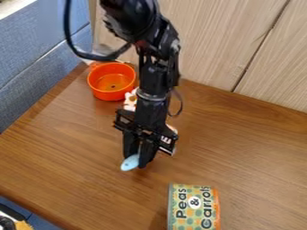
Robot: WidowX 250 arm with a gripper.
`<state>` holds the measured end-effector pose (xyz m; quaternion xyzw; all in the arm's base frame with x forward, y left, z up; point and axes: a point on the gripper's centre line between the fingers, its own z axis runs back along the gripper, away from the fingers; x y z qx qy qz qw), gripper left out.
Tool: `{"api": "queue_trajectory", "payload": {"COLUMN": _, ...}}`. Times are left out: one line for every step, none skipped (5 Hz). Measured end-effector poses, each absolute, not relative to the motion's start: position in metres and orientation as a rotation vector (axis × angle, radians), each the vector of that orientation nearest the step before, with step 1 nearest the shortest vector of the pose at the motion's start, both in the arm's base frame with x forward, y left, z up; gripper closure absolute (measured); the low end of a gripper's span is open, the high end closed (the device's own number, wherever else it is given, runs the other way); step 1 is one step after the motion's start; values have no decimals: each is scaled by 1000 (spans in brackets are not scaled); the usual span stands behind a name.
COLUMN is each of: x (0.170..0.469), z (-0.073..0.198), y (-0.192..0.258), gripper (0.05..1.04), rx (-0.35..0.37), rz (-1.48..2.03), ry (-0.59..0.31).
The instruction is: Move the blue spatula and place in between the tin and the doll.
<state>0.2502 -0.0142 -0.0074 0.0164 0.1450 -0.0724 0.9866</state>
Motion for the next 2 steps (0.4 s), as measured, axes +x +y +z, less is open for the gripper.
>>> {"api": "queue_trajectory", "payload": {"x": 257, "z": -15, "y": -16, "gripper": 712, "rx": -3, "rz": -210, "ry": 284}}
{"api": "queue_trajectory", "payload": {"x": 257, "z": -15, "y": -14, "gripper": 411, "rx": 10, "rz": -179, "ry": 292}}
